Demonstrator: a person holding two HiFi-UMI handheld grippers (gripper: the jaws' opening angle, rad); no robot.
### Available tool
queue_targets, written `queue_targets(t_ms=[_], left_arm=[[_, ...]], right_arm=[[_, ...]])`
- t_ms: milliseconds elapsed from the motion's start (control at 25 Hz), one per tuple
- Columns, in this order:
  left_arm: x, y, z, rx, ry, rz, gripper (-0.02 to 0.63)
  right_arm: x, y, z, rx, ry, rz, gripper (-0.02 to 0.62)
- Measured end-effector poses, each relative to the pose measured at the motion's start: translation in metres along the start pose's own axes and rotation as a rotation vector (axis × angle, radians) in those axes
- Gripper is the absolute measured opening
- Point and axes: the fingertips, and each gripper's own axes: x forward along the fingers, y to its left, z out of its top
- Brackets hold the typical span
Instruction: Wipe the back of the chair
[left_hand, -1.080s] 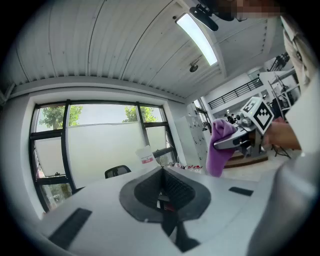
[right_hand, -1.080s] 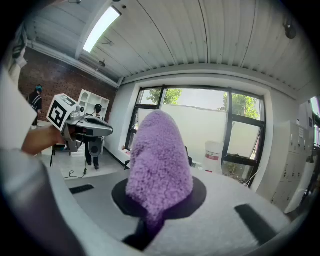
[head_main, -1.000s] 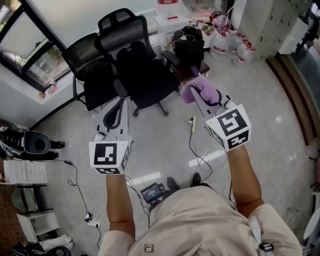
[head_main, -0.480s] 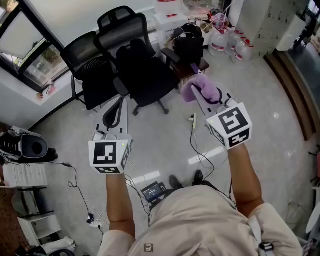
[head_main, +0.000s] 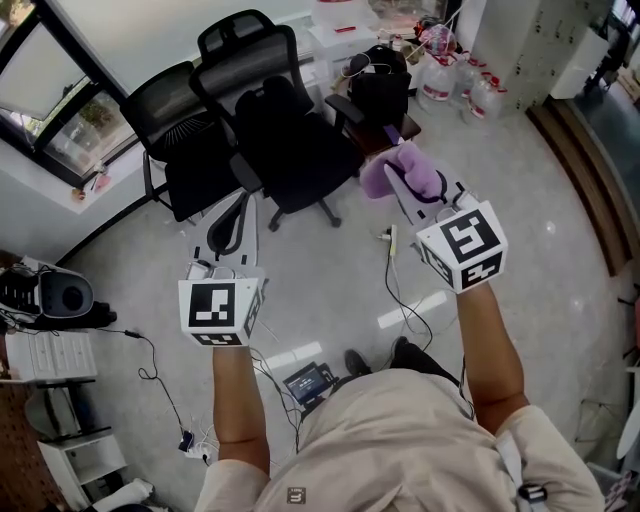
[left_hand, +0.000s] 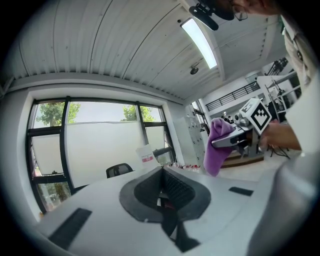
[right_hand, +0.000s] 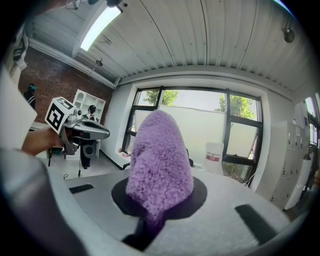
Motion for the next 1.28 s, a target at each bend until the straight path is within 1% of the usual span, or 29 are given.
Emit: queue_targets(t_ms=[240,480,640,880,1120,1280], left_arm=[[0.007,0.009,-0.005,-0.005,0.002,0.002,0.006],[0.025,0.016,-0.01,0.0,0.018,0.016,0.006],[0.047,0.027,-0.016,0.013,0.032,0.038,0.006],[0.11,0.05,-0.025,0.017,0.051,0.093,0.006],[0.18,0.071,-0.026,0.026,0.078,0.122,0.006],[0.225,0.081,-0.028,0.024,0.09,0.134,0.006]], right_arm=[[0.012,-0.003,0.0,0.0,0.004,0.007,0.017],[0.035,-0.02,-0.004,0.003,-0.003,0.019,0.017],[0.062,-0.04,-0.007,0.011,-0.025,0.036,0.017],[0.12,-0.085,-0.016,0.005,-0.043,0.078,0.017],[0.185,-0.133,-0.019,0.023,-0.056,0.123,0.017],[0.219,-0.163,-0.022,0.034,-0.062,0.144,0.017]])
